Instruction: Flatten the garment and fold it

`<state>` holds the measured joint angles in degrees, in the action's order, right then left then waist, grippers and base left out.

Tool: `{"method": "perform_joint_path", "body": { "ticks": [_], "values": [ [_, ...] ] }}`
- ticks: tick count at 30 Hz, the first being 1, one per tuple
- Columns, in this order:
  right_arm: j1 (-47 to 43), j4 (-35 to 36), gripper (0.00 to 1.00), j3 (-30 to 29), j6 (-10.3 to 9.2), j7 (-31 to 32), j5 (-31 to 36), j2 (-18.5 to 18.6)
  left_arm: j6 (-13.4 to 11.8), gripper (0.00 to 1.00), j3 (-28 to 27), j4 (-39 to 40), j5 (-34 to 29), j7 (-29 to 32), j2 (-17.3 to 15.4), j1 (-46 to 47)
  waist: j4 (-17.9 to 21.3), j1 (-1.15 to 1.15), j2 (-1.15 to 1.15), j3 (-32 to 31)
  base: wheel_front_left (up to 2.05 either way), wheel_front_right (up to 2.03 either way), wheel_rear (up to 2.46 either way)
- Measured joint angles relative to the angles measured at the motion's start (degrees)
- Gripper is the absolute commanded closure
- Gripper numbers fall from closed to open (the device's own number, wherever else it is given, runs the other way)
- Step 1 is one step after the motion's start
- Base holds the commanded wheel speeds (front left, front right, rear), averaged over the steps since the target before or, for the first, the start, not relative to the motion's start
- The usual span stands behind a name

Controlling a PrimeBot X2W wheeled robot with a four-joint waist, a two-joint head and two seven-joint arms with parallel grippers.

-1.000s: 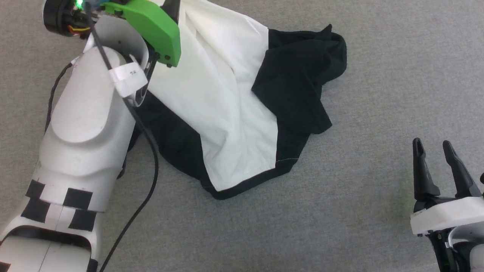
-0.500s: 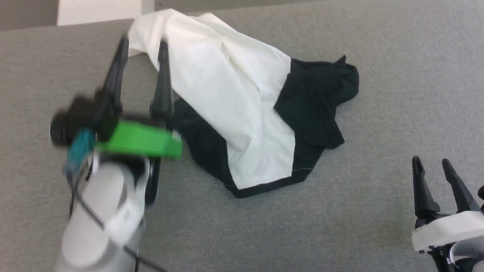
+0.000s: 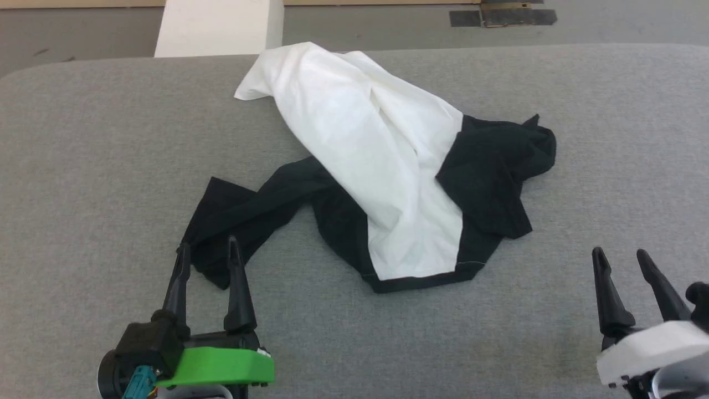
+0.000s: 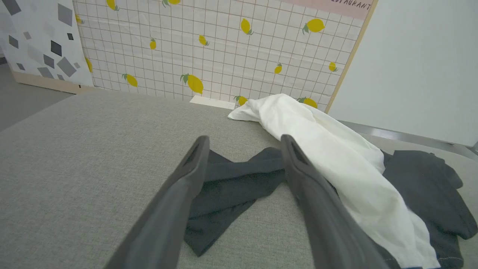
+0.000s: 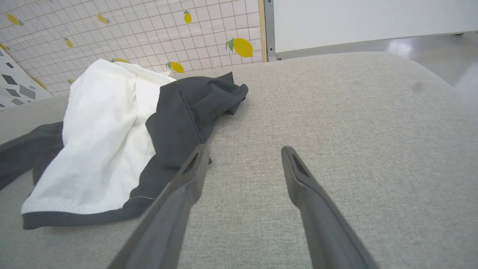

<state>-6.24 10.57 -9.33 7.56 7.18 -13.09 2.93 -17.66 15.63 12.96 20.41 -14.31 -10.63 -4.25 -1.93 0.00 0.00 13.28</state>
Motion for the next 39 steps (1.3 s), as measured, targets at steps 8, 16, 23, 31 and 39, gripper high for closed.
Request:
{"method": "perform_joint_path", "body": {
  "ticks": [8, 16, 23, 31, 39],
  "values": [
    [7.6, 0.5, 0.0, 2.7, 0.01, 8.1, 2.4, 1.0, 2.0, 0.0, 1.3, -1.1, -0.9, -0.2, 0.4, 2.8, -1.9, 0.0, 0.0, 2.1, 0.0, 0.0, 0.0],
    [13.7, -6.7, 0.0, 5.3, 0.0, 11.4, 0.9, 6.2, 3.5, 0.0, 2.1, -3.3, -1.3, -0.3, 1.7, 4.6, -4.6, 0.0, 0.0, 5.2, 0.0, 0.0, 0.0],
    [15.7, -12.8, 1.0, 6.9, 0.0, 12.5, -0.3, 6.3, 4.3, 0.0, 1.9, -4.0, -1.8, -0.4, 2.5, 5.3, -7.2, 0.0, 0.0, 6.7, 0.0, 0.0, 0.0],
    [16.2, -14.8, 1.0, 5.1, 0.0, 10.5, -0.4, 5.2, 4.7, 0.0, 1.0, -4.8, -1.9, -0.4, 3.1, 5.3, -7.2, 0.0, 0.0, 5.6, 0.0, 0.0, 0.0],
    [19.2, -7.6, 1.0, -4.3, 0.0, 10.1, -2.6, 6.1, 5.1, 0.0, -0.6, -4.9, -2.0, -0.4, 3.3, 4.9, -4.1, 0.0, 0.0, 3.4, 0.0, 0.0, 0.0]
  ]
}}
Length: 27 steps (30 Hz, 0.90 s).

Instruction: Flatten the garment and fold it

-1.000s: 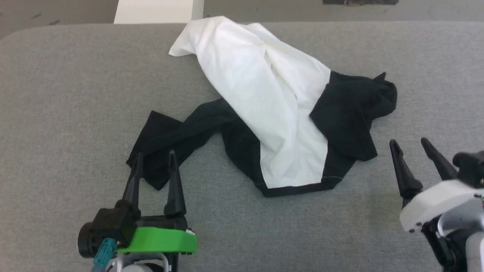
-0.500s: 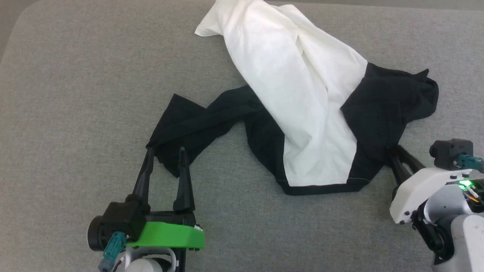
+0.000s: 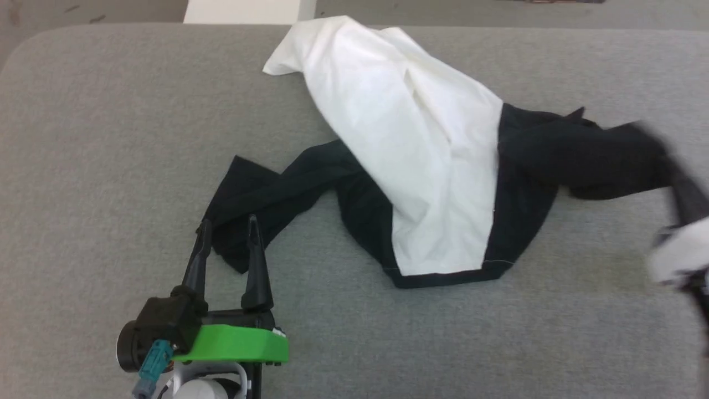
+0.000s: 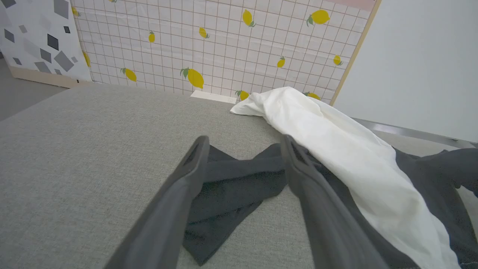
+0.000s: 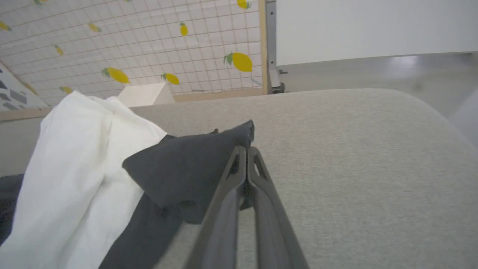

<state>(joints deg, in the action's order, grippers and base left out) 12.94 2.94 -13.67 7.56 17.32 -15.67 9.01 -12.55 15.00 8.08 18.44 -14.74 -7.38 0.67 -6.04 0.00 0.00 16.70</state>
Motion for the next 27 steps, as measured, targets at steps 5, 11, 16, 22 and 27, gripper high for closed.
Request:
{"method": "perform_joint_path", "body": {
  "ticks": [5, 11, 16, 22, 27],
  "values": [
    [-2.1, 4.7, 1.0, -12.9, 0.0, 2.3, 2.3, 1.8, 0.4, 0.0, -0.4, 0.1, 0.0, 0.0, 0.0, -0.5, 2.1, 0.0, 0.0, -1.0, 0.0, 0.0, 0.0],
    [-6.1, 3.5, 1.0, -25.9, 0.01, 1.5, 6.7, 3.9, 0.6, 0.0, -0.4, 0.1, 0.0, 0.0, -0.1, -0.5, 3.3, 0.0, 0.0, -0.8, 0.0, 0.0, 0.0],
    [-6.4, -1.8, 1.0, -30.4, 0.01, -2.7, 12.9, 4.6, 0.7, 0.0, -0.4, 0.1, 0.0, 0.0, -0.3, -0.6, 3.1, 0.0, 0.0, -0.9, 0.0, 0.0, 0.0],
    [-4.3, -8.8, 0.0, -27.3, 0.01, -7.6, 15.7, 4.4, 0.6, 0.0, -0.2, 0.2, 0.0, 1.1, -0.8, -0.6, 3.1, 0.0, 0.0, -2.0, 0.0, 0.0, 0.0],
    [-1.4, -6.2, 0.0, -21.1, 0.01, -10.2, 13.4, 3.4, 0.6, 0.0, -0.1, 0.5, 0.0, 1.1, -1.1, -0.8, 3.3, 0.0, 0.0, -3.3, 0.0, 0.0, 0.0]
  ]
}}
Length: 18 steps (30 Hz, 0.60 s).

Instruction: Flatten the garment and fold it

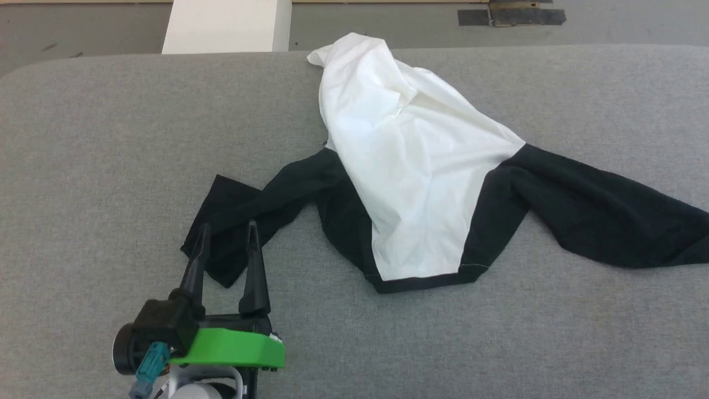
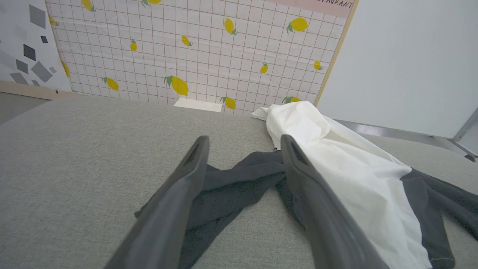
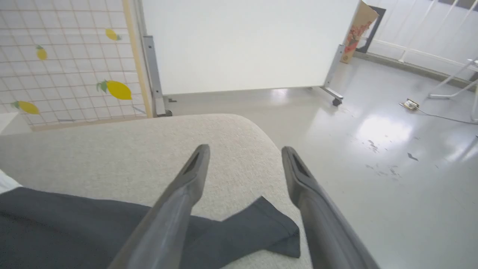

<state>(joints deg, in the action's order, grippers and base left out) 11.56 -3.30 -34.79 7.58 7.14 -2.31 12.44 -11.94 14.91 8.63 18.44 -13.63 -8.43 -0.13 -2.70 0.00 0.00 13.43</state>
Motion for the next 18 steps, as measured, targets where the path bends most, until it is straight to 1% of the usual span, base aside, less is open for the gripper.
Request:
{"method": "perform_joint_path", "body": {
  "ticks": [2, 4, 8, 10, 13, 15, 18],
  "values": [
    [0.0, 3.1, 0.0, 2.4, 0.0, -0.6, -1.7, -1.1, 0.0, 0.0, 0.0, 0.3, 0.0, 0.0, -0.2, -0.2, 0.2, 0.0, 0.0, -0.4, 0.0, 0.0, 0.0],
    [-0.7, 7.3, 0.0, 5.5, 0.0, -1.1, -3.0, -3.0, -0.1, 0.0, 0.1, 0.6, 0.0, 0.0, -0.3, -0.4, 0.3, 0.0, 0.0, -0.7, 0.0, 0.0, 0.0],
    [-5.3, 15.1, 0.0, 10.2, 0.0, -1.2, -5.5, -7.8, -0.1, 0.0, 0.4, 0.9, -0.2, -0.1, -0.5, -0.5, 0.6, 0.0, 0.0, -0.9, 0.0, 0.0, 0.0],
    [-8.4, 18.2, 0.0, 11.9, 0.0, -1.1, -6.9, -9.1, -0.2, 0.0, 0.6, 0.9, -0.7, 0.0, -0.7, -0.5, 0.9, 0.0, 0.0, -0.7, 0.0, 0.0, 0.0],
    [-12.0, 20.9, 0.0, 14.0, 0.0, -1.1, -8.0, -9.4, -0.1, 0.0, 1.0, 0.7, -2.9, 1.3, -2.4, -0.1, 1.3, 0.0, 0.0, -0.1, 0.0, 0.0, 0.0],
    [-13.4, 21.0, 0.0, 14.9, 0.0, -1.2, -10.5, -9.5, 0.1, 0.0, 1.0, 0.5, -3.6, 2.4, -3.7, 1.2, 1.7, 0.0, 0.0, 0.4, 0.0, 0.0, 0.0],
    [-14.5, 21.4, 0.0, 16.2, 0.0, -1.8, -11.5, -9.5, 1.2, 0.0, 1.1, -0.3, -5.6, 5.5, -6.3, 5.3, 2.3, 0.0, 0.0, 1.5, 0.0, 0.0, 0.0]
  ]
}}
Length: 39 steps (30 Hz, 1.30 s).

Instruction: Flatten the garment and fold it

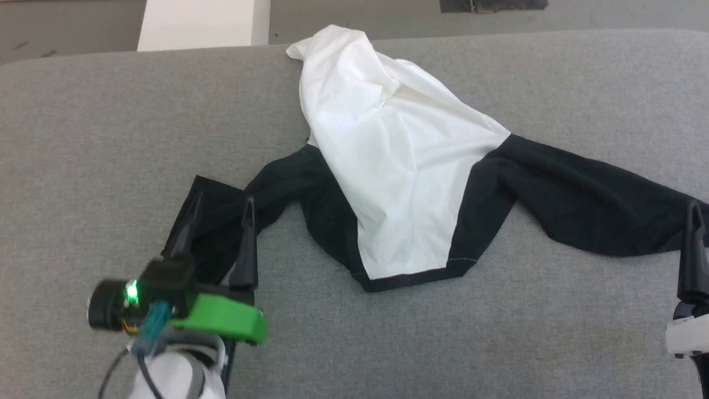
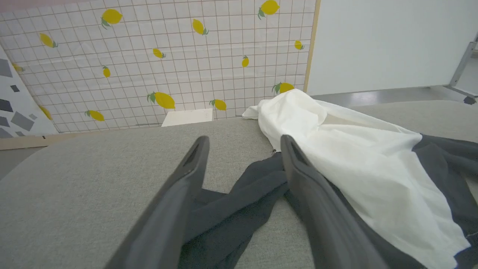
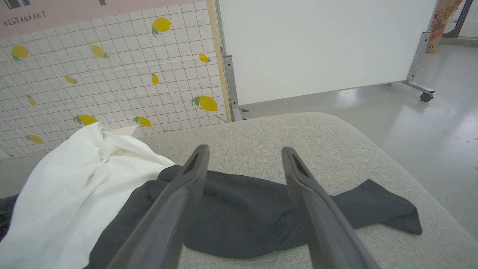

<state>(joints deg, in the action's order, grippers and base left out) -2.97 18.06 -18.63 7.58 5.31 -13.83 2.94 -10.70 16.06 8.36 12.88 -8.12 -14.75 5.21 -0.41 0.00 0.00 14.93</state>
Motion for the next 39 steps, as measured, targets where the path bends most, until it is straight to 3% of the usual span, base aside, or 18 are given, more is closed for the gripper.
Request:
{"method": "perform_joint_path", "body": {
  "ticks": [4, 10, 17, 18, 19, 23, 28, 32, 37, 39],
  "values": [
    [0.0, 0.6, 0.0, 1.3, 0.0, -0.3, 0.2, 0.0, 2.8, 0.0, 1.4, -3.0, -1.6, 6.5, -3.7, 5.0, 0.6, 0.0, 0.0, 1.5, 0.0, 0.0, 0.0],
    [0.8, 1.4, 0.0, 4.0, 0.0, -0.1, 0.4, 0.0, 9.2, 0.0, 5.2, -11.4, -3.3, 18.3, -7.6, 13.1, 1.0, 0.0, 0.0, 5.0, 0.0, 0.0, 0.0],
    [1.9, 1.6, 0.0, 6.2, 0.0, 0.2, 0.4, 0.0, 10.5, 0.02, 5.7, -19.3, -3.8, 21.6, -9.0, 17.7, 1.3, 0.0, 0.0, 8.1, 0.0, 0.0, 0.0],
    [1.9, 1.6, 0.0, 6.4, 0.0, 0.3, 0.4, 0.0, 10.5, 0.67, 5.7, -19.7, -3.8, 21.7, -9.1, 18.1, 1.4, 0.0, 0.0, 8.3, 0.0, 0.0, 0.0],
    [1.9, 1.6, 0.0, 6.5, 0.0, 0.3, 0.4, 0.0, 10.4, 1.0, 5.6, -19.9, -3.8, 21.6, -8.9, 18.3, 1.4, 0.0, 0.0, 8.5, 0.0, 0.0, 0.0],
    [1.9, 1.4, 0.0, 6.5, 0.0, 0.3, 0.4, 0.0, 9.7, 1.0, 5.0, -19.8, -1.8, 20.0, -7.0, 17.9, 1.4, 0.0, 0.0, 8.0, 0.0, 0.0, 0.0],
    [1.8, 1.2, 0.0, 6.5, 0.0, 0.3, 0.4, 0.0, 7.0, 1.0, 1.7, -15.1, 1.3, 17.8, -6.7, 13.8, 0.7, 0.0, 0.0, 6.1, 0.0, 0.0, 0.0],
    [1.4, 1.1, 0.0, 6.2, 0.0, 0.3, 0.2, 0.0, 3.5, 1.0, -2.4, -6.9, 3.4, 17.6, -7.5, 8.4, -0.4, 0.0, 0.0, 4.5, 0.0, 0.0, 0.0],
    [0.5, 1.0, 0.0, 5.7, 0.0, 0.6, 0.1, 0.0, -2.6, 1.0, -10.0, 1.8, 4.7, 18.7, -10.4, -2.3, -2.3, 0.0, 0.0, 3.3, 0.0, 0.0, 0.0],
    [0.4, 1.0, 0.0, 5.5, 0.0, 0.8, 0.1, 0.0, -3.5, 1.0, -11.9, 3.8, 5.9, 18.9, -11.0, -6.5, -3.0, 0.0, 0.0, 3.0, 0.0, 0.0, 0.0]
  ]
}}
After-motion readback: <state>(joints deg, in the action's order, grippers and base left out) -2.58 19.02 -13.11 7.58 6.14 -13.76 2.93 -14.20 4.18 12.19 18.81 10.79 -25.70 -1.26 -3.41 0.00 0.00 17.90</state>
